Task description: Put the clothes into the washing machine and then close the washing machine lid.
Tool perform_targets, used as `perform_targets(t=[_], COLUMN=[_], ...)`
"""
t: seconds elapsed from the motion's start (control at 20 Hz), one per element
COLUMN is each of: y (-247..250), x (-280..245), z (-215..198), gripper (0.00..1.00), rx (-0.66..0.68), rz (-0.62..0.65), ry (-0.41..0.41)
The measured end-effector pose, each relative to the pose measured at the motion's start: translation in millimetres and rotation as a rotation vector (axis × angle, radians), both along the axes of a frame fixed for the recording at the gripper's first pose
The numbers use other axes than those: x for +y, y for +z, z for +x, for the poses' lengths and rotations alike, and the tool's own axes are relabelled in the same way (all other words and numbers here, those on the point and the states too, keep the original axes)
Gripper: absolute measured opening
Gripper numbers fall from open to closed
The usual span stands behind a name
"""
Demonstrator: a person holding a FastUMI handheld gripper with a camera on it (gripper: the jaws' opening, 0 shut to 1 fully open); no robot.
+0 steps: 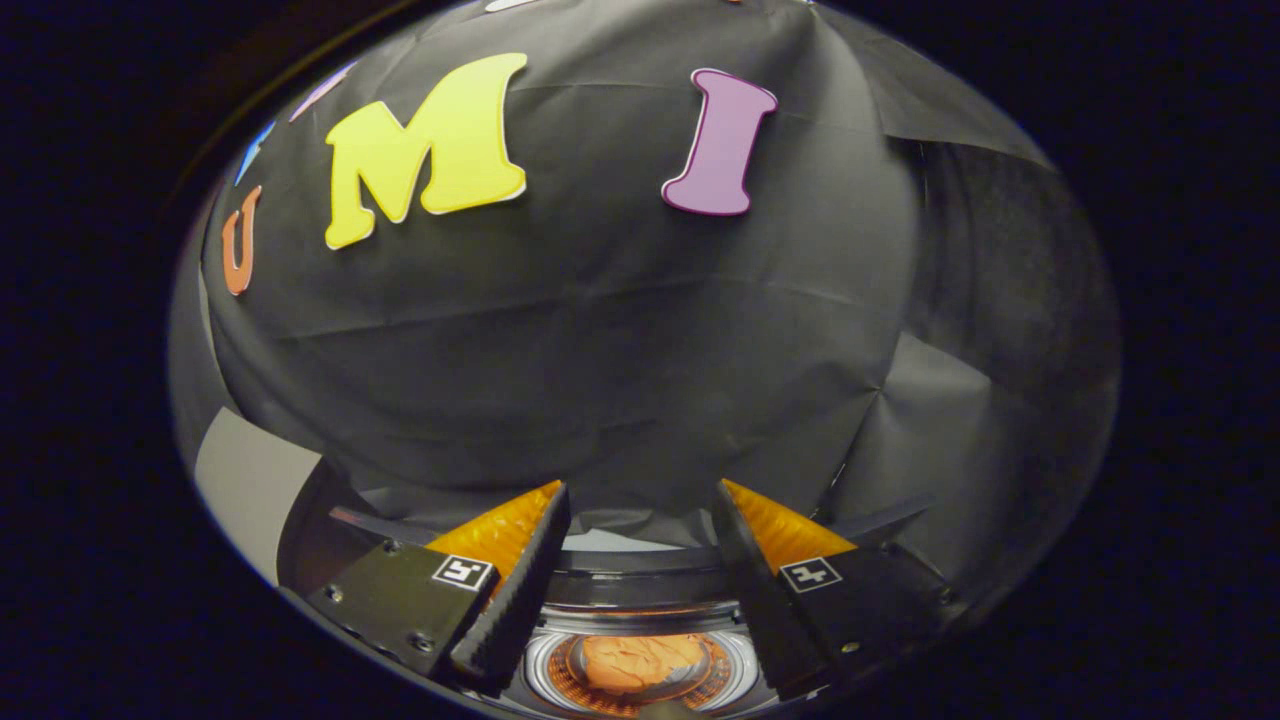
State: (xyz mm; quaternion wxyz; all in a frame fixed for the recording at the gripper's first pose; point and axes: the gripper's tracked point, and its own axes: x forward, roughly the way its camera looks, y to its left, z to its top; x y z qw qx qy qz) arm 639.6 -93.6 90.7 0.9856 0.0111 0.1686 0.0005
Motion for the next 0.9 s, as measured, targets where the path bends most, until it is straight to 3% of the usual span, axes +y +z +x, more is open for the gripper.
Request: perform_targets(t=[0.9], y=[-21], x=[-2], z=[-65], gripper=[0.9], rx=[-0.076], rz=[-0.029], ry=[0.007])
